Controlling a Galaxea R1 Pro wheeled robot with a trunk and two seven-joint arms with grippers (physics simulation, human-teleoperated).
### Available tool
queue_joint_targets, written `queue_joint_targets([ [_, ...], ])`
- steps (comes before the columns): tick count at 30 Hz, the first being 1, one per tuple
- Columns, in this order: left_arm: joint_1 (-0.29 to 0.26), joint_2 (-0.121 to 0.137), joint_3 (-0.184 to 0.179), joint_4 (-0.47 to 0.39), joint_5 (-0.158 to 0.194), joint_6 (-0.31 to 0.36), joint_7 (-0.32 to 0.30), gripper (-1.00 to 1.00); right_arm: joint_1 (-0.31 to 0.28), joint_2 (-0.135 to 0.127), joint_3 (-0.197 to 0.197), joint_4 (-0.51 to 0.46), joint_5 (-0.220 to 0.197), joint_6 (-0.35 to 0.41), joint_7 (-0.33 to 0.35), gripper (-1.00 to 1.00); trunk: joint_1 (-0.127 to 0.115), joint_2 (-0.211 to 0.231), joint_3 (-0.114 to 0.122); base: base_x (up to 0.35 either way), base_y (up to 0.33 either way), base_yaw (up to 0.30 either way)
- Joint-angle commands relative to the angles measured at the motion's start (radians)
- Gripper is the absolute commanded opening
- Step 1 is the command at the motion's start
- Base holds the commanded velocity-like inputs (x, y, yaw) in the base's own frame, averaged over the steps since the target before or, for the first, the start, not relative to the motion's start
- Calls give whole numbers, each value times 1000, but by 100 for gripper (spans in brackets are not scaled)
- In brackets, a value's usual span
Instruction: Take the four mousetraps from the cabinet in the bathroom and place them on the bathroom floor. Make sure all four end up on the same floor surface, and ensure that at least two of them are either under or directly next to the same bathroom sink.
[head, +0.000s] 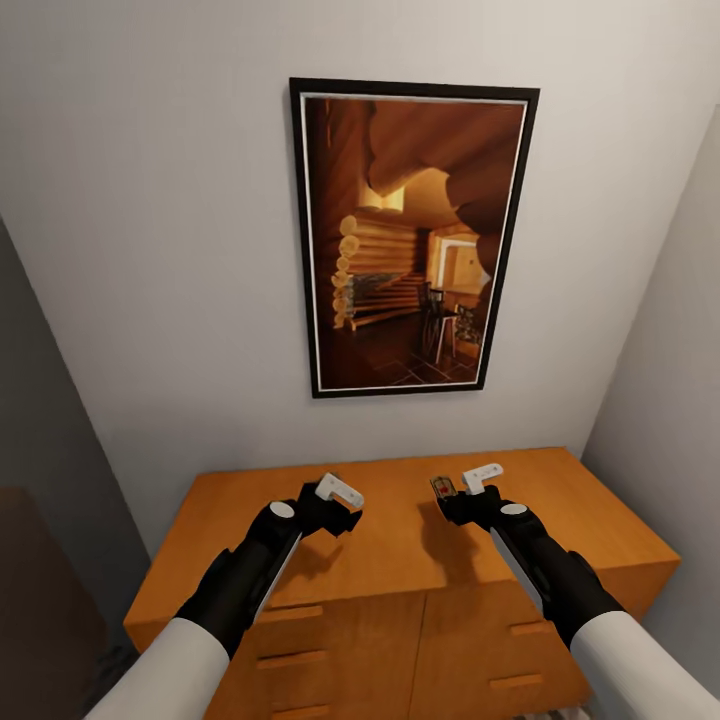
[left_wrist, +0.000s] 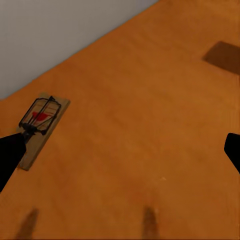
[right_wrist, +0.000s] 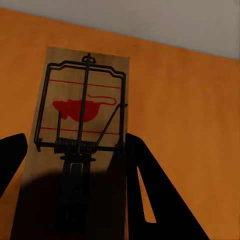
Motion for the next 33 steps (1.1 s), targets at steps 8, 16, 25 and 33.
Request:
queue_joint_targets([
  [8,-1,-1,0,-1,-10,3,-7,100,-1,-1,4,-2,-10,5,-3,-100,1,-2,-2,58,17,0],
  [16,-1,-2,-1,-1,-10,3,-8,100,-1,-1,4,-1,-10,5,-3,-100,1,-2,-2,125,1,0],
  [25,-1,-3,-2,-1,-10,3,-9,100,-1,-1,3,-1,-10,5,-3,-100,1,-2,-2,269,0,0],
  [33,-1,-5,-2,-1,-10,3,-7,100,-1,-1,4,-1,-10,5,-3,-100,1,-2,-2,33,0,0],
])
